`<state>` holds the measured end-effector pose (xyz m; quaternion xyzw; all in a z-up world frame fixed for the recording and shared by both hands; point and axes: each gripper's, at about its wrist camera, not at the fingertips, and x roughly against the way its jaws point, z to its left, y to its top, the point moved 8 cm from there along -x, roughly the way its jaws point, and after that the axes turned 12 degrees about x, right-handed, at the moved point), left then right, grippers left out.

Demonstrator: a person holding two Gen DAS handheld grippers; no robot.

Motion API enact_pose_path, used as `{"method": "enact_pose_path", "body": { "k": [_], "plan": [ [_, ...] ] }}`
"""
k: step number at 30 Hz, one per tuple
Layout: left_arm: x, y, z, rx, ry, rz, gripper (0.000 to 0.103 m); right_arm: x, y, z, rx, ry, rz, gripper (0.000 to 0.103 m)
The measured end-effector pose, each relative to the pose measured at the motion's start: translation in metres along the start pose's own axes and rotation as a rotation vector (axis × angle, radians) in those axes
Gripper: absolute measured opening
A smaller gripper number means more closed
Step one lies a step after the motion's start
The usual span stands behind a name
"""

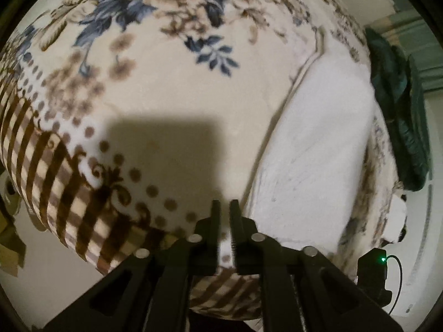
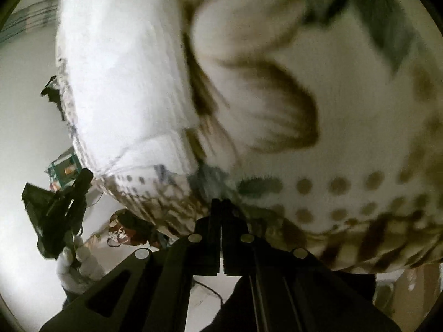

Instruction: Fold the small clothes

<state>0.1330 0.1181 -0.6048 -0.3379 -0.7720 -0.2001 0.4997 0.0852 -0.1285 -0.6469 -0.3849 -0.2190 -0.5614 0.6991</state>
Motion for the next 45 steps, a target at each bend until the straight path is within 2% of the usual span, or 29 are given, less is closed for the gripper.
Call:
{"method": "enact_pose_path", "body": {
  "k": [1,2,3,4,7,10,13,16,17,18,19,20,21,23,26,29,31,33,37,38,40,42,44,45],
  "plan": [
    [0.001,0.002,-0.002,0.005,-0.035,0.003,0.051,0.012,0.003,0.005,0.022,0.008,-0.018,0.018],
    [0.001,0.004,-0.004,0.013,-0.07,0.006,0.064,0.02,0.004,0.001,0.033,0.011,-0.03,0.046],
    [0.001,0.006,-0.008,0.028,-0.118,0.007,0.07,0.032,0.008,0.004,0.044,0.03,-0.059,0.067],
    [-0.002,0.008,-0.012,0.035,-0.151,0.016,0.07,0.042,0.009,0.004,0.048,0.043,-0.082,0.071],
    [-0.022,0.012,-0.032,0.019,-0.223,0.088,0.07,0.057,0.036,0.003,0.042,0.083,-0.147,0.072],
    [-0.052,0.009,-0.047,-0.044,-0.225,0.155,0.07,0.051,0.065,-0.007,0.003,0.13,-0.161,0.072],
    [-0.077,0.003,-0.059,-0.092,-0.236,0.218,0.07,0.029,0.082,-0.006,0.001,0.161,-0.128,0.073],
    [-0.08,0.003,-0.069,-0.12,-0.25,0.231,0.068,0.021,0.087,0.003,-0.021,0.212,-0.128,0.073],
    [-0.077,0.001,-0.07,-0.128,-0.259,0.227,0.068,0.019,0.087,0.01,-0.029,0.242,-0.134,0.069],
    [-0.075,-0.001,-0.073,-0.143,-0.265,0.226,0.039,0.014,0.088,0.017,-0.035,0.257,-0.133,0.056],
    [-0.075,-0.005,-0.072,-0.16,-0.238,0.229,0.01,0.012,0.087,0.021,-0.04,0.26,-0.122,0.047],
    [-0.073,-0.006,-0.073,-0.161,-0.228,0.227,0.01,0.003,0.085,0.022,-0.042,0.257,-0.114,0.031],
    [-0.067,-0.007,-0.074,-0.155,-0.233,0.219,0.009,0.001,0.085,0.025,-0.045,0.262,-0.109,0.02],
    [-0.06,-0.004,-0.076,-0.144,-0.213,0.208,0.009,-0.004,0.087,0.037,-0.055,0.277,-0.118,0.017],
    [-0.033,0.004,-0.085,-0.129,-0.225,0.184,0.009,0.015,0.09,0.058,-0.044,0.31,-0.145,0.015],
    [-0.001,0.019,-0.108,-0.143,-0.265,0.151,0.009,0.045,0.099,0.086,-0.027,0.35,-0.192,0.015],
    [0.017,0.04,-0.135,-0.154,-0.315,0.126,0.009,0.075,0.118,0.114,-0.007,0.366,-0.248,0.015],
    [0.03,0.065,-0.163,-0.171,-0.362,0.103,0.009,0.111,0.14,0.124,0.001,0.387,-0.301,0.015],
    [0.03,0.133,-0.234,-0.192,-0.445,0.046,0.009,0.173,0.209,0.148,0.016,0.412,-0.431,0.015],
    [0.025,0.147,-0.252,-0.196,-0.462,0.035,0.009,0.191,0.238,0.152,0.03,0.403,-0.479,0.015],
    [0.011,0.182,-0.288,-0.197,-0.485,0.019,0.01,0.212,0.276,0.155,0.031,0.413,-0.521,0.015],
    [-0.006,0.213,-0.313,-0.201,-0.496,0.021,0.011,0.231,0.333,0.153,0.044,0.375,-0.576,0.015],
    [-0.037,0.245,-0.333,-0.176,-0.498,0.044,0.016,0.248,0.389,0.138,0.021,0.347,-0.601,0.015],
    [-0.048,0.257,-0.337,-0.155,-0.511,0.055,0.027,0.249,0.411,0.135,0.01,0.328,-0.602,0.016]
  ]
}}
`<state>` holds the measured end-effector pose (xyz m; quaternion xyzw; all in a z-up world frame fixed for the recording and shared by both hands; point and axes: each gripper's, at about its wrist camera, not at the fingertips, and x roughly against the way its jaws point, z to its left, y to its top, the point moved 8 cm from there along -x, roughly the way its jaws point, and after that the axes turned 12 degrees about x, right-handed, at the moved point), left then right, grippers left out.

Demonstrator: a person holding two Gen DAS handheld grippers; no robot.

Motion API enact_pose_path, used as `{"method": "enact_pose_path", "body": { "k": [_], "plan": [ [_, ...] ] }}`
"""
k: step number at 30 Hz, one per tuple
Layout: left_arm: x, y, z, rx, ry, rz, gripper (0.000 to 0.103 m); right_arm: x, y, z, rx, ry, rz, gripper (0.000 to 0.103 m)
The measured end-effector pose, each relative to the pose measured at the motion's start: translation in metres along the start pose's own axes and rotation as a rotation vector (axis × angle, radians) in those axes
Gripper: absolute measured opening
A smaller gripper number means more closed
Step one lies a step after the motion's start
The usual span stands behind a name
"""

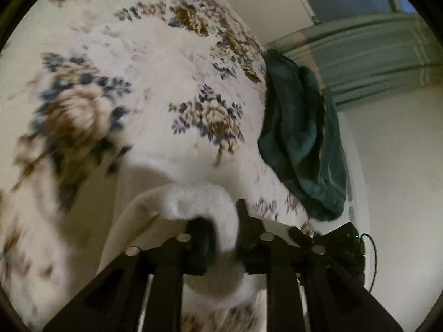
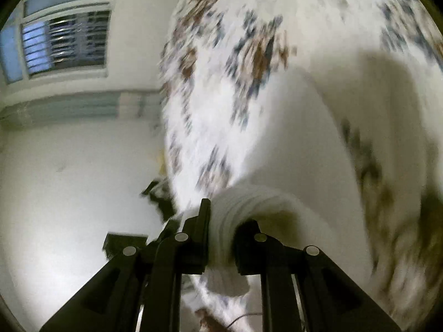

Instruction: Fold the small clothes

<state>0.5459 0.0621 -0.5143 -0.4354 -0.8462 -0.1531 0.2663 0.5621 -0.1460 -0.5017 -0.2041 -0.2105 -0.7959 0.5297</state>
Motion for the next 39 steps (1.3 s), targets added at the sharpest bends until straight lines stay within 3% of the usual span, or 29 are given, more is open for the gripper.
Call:
{"method": "enact_pose_path", "body": {
  "k": [1,2,4,5,6,8,10,13,16,17,18,19,20,23,27,31,34,36,38,39],
  "plan": [
    [-0.012,0.015,0.004,0.036,-0.022,0.002,0.049,-0.007,0.018,-0.007,-0.006,-0.002,0.009,0.019],
    [-0.02,0.028,0.007,0.07,-0.043,-0.001,0.06,-0.015,0.029,-0.016,-0.013,-0.009,0.027,0.022],
    [-0.022,0.046,0.012,0.114,-0.065,-0.025,0.065,-0.02,0.052,-0.029,-0.028,-0.025,0.049,0.039],
    [-0.019,0.052,0.012,0.124,-0.075,-0.041,0.065,-0.014,0.063,-0.031,-0.028,-0.007,0.032,0.057],
    [-0.013,0.057,0.016,0.116,-0.058,-0.066,0.066,-0.014,0.068,-0.029,-0.025,-0.005,0.023,0.067],
    [-0.007,0.06,0.02,0.082,-0.015,-0.096,0.066,-0.003,0.072,-0.028,-0.006,-0.003,0.02,0.067],
    [-0.008,0.054,0.027,0.01,0.081,-0.092,0.066,0.011,0.066,-0.032,0.03,-0.053,0.023,0.067],
    [-0.031,0.039,0.031,-0.124,0.212,-0.014,0.066,0.017,0.053,-0.047,0.139,-0.207,0.067,0.067],
    [-0.068,0.028,0.044,-0.23,0.372,0.068,0.064,-0.005,0.044,-0.071,0.154,-0.27,0.148,0.067],
    [-0.079,0.026,0.046,-0.26,0.395,0.079,0.061,-0.012,0.042,-0.078,0.153,-0.283,0.169,0.066],
    [-0.086,0.025,0.047,-0.287,0.406,0.079,0.023,-0.022,0.039,-0.083,0.163,-0.29,0.196,0.055],
    [-0.091,0.024,0.047,-0.317,0.441,0.079,0.003,-0.029,0.037,-0.085,0.184,-0.298,0.212,0.042],
    [-0.092,0.023,0.046,-0.336,0.451,0.067,0.003,-0.033,0.036,-0.086,0.201,-0.315,0.221,0.015],
    [-0.071,0.029,0.032,-0.34,0.402,-0.02,0.002,-0.031,0.04,-0.078,0.284,-0.391,0.186,0.01],
    [-0.037,0.045,0.035,-0.276,0.38,-0.089,0.002,-0.016,0.051,-0.058,0.322,-0.388,0.131,0.008],
    [-0.046,0.066,0.068,-0.155,0.399,-0.073,0.002,-0.02,0.068,-0.051,0.353,-0.418,0.122,0.007],
    [-0.06,0.065,0.076,-0.137,0.405,-0.02,0.003,-0.039,0.072,-0.07,0.333,-0.466,0.189,0.008],
    [-0.068,0.062,0.07,-0.103,0.37,0.031,0.004,-0.044,0.07,-0.081,0.266,-0.44,0.231,0.013],
    [-0.069,0.06,0.063,-0.093,0.362,0.045,0.014,-0.038,0.07,-0.084,0.221,-0.406,0.239,0.025],
    [-0.07,0.059,0.054,-0.103,0.318,0.054,0.032,-0.033,0.071,-0.082,0.221,-0.393,0.224,0.039]
  ]
}}
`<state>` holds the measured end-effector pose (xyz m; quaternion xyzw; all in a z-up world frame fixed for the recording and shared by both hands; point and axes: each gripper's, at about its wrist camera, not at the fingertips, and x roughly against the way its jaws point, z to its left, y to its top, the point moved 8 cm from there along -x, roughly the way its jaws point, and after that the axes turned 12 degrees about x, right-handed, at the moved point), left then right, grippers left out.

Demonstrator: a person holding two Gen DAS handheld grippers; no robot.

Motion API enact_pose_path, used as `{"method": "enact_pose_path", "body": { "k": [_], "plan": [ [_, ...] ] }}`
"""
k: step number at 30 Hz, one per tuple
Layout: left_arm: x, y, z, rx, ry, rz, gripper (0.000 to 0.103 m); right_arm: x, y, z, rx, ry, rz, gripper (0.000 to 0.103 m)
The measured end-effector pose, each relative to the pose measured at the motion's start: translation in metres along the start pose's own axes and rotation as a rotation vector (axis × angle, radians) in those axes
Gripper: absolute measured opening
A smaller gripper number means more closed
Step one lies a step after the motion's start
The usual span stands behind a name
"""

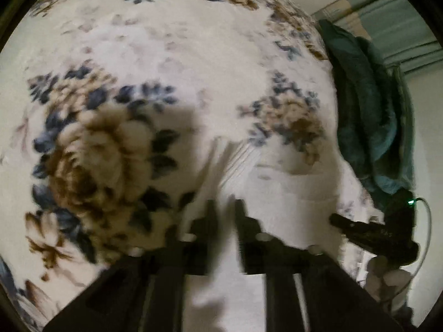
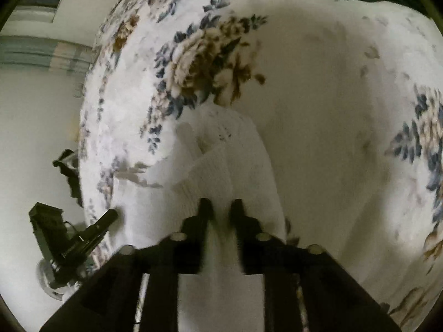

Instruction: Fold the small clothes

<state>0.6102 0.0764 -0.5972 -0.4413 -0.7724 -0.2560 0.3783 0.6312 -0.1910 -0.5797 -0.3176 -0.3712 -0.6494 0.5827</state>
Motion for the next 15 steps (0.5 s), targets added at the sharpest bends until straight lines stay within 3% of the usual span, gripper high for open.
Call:
{"method": "enact_pose_path", "body": {
  "k": [1,2,5,6,7,8,9,12,15],
  "plan": [
    [0.001,0.0,-0.005,-0.013,-0.007,-0.003,0.055,0.004,0.0,0.0,0.001,0.01,-0.014,0.046],
    [0.0,0.002,-0.008,-0.026,0.005,-0.015,0.063,0.008,0.001,0.0,0.001,0.029,-0.029,0.052],
    [-0.018,0.006,-0.017,-0.063,0.012,0.001,0.063,0.0,0.0,-0.003,-0.022,0.054,0.005,0.052],
    [-0.022,0.008,-0.017,-0.072,0.024,-0.001,0.057,-0.004,-0.001,-0.002,-0.022,0.062,0.02,0.052],
    [-0.025,0.01,-0.02,-0.086,0.029,-0.013,0.015,-0.008,-0.001,0.0,-0.018,0.063,0.033,0.051],
    [-0.028,0.012,-0.021,-0.099,0.043,-0.008,0.005,-0.012,-0.001,0.003,0.003,0.062,0.037,0.027],
    [-0.025,0.014,-0.022,-0.098,0.049,-0.019,0.003,-0.011,0.0,0.005,0.021,0.05,0.022,0.009],
    [-0.002,0.029,-0.016,-0.062,0.015,-0.089,0.003,0.008,0.01,0.01,0.071,-0.009,-0.063,0.008],
    [0.001,0.042,0.011,-0.006,0.033,-0.091,0.003,0.016,0.018,0.003,0.078,-0.068,-0.108,0.007]
  ]
}}
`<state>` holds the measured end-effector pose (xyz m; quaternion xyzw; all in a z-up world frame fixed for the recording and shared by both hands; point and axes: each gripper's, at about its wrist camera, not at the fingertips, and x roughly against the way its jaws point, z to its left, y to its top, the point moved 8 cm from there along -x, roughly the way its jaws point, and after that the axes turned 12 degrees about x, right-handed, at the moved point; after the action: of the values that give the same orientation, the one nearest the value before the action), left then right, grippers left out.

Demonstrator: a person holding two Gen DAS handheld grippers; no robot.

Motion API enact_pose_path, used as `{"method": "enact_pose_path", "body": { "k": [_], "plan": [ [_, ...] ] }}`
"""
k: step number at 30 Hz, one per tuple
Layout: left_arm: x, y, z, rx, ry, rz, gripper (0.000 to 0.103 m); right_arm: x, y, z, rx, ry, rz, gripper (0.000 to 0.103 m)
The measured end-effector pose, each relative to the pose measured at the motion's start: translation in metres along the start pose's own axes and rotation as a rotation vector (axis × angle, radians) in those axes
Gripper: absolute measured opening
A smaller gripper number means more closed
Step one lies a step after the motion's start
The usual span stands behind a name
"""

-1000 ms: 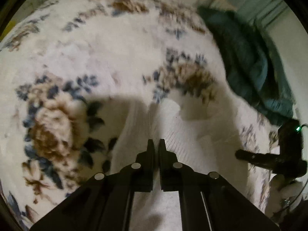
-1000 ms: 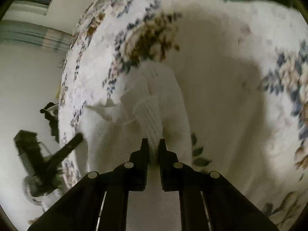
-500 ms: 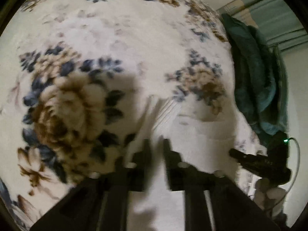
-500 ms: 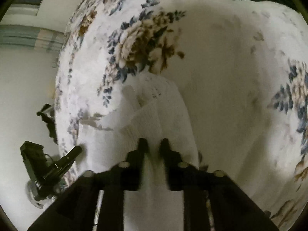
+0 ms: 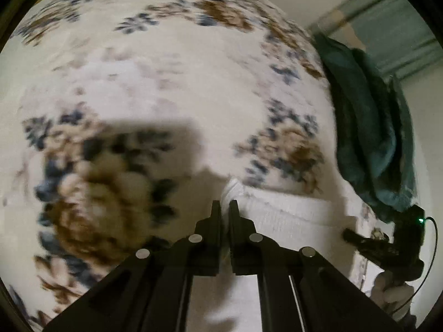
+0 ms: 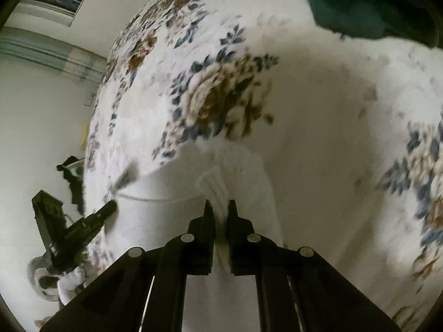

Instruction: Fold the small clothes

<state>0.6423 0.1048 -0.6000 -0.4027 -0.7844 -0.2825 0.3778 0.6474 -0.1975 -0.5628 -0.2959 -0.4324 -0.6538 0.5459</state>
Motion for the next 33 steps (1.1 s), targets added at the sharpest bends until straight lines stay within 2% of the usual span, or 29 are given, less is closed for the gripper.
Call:
{"method": "enact_pose_path", "body": {
  "k": [1,3,6,7,8,9,10,11,15,20,21,22,23,24,25,26,27,29,32,33],
  "plan": [
    [-0.007,-0.003,0.008,0.021,0.0,0.034,0.003,-0.006,-0.001,-0.004,-0.003,-0.022,0.016,0.007],
    [-0.017,-0.01,0.019,0.034,0.027,0.064,0.003,-0.031,-0.011,-0.006,-0.024,-0.013,0.108,0.008],
    [-0.015,-0.023,0.026,0.121,-0.025,0.114,0.007,-0.036,-0.015,-0.006,-0.069,0.027,0.138,0.015],
    [-0.01,-0.026,0.025,0.14,-0.052,0.114,0.017,-0.033,-0.015,-0.006,-0.074,0.039,0.134,0.022],
    [-0.001,-0.028,0.025,0.152,-0.077,0.106,0.027,-0.025,-0.016,-0.006,-0.075,0.06,0.131,0.042],
    [0.011,-0.031,0.025,0.158,-0.09,0.086,0.049,-0.02,-0.018,-0.006,-0.078,0.072,0.128,0.064],
    [0.021,-0.034,0.024,0.161,-0.106,0.067,0.059,-0.015,-0.02,-0.007,-0.083,0.083,0.122,0.07],
    [0.031,-0.039,0.024,0.166,-0.121,0.056,0.06,-0.004,-0.026,-0.007,-0.09,0.11,0.12,0.071],
    [0.06,-0.072,0.026,0.137,-0.1,0.064,0.06,0.021,-0.057,-0.006,-0.113,0.181,0.133,0.072],
    [0.048,-0.114,0.025,0.086,-0.116,0.124,0.059,0.018,-0.111,0.002,-0.115,0.223,0.199,0.072],
    [0.042,-0.12,0.025,0.074,-0.112,0.128,0.056,0.009,-0.124,0.003,-0.139,0.226,0.221,0.072],
    [0.036,-0.123,0.025,0.062,-0.112,0.125,0.031,-0.001,-0.135,0.002,-0.177,0.234,0.233,0.071],
    [0.031,-0.126,0.025,0.057,-0.118,0.126,0.008,-0.007,-0.142,0.002,-0.203,0.242,0.229,0.058],
    [0.028,-0.126,0.025,0.054,-0.126,0.135,0.003,-0.007,-0.144,0.002,-0.212,0.232,0.202,0.039],
    [0.028,-0.125,0.026,0.054,-0.137,0.128,0.003,-0.005,-0.145,0.002,-0.215,0.206,0.166,0.033],
    [0.031,-0.122,0.028,0.064,-0.154,0.122,0.002,0.0,-0.145,0.002,-0.216,0.176,0.13,0.019],
    [0.035,-0.119,0.033,0.081,-0.161,0.115,0.002,0.008,-0.144,0.003,-0.227,0.15,0.095,0.012],
    [0.039,-0.114,0.045,0.078,-0.15,0.118,0.002,0.021,-0.141,-0.004,-0.256,0.081,0.03,0.009],
    [0.039,-0.117,0.05,0.071,-0.201,0.175,0.003,0.014,-0.144,-0.003,-0.276,0.093,0.065,0.009],
    [0.04,-0.118,0.048,0.059,-0.199,0.187,0.007,0.012,-0.144,0.0,-0.259,0.09,0.08,0.013]
  ]
}}
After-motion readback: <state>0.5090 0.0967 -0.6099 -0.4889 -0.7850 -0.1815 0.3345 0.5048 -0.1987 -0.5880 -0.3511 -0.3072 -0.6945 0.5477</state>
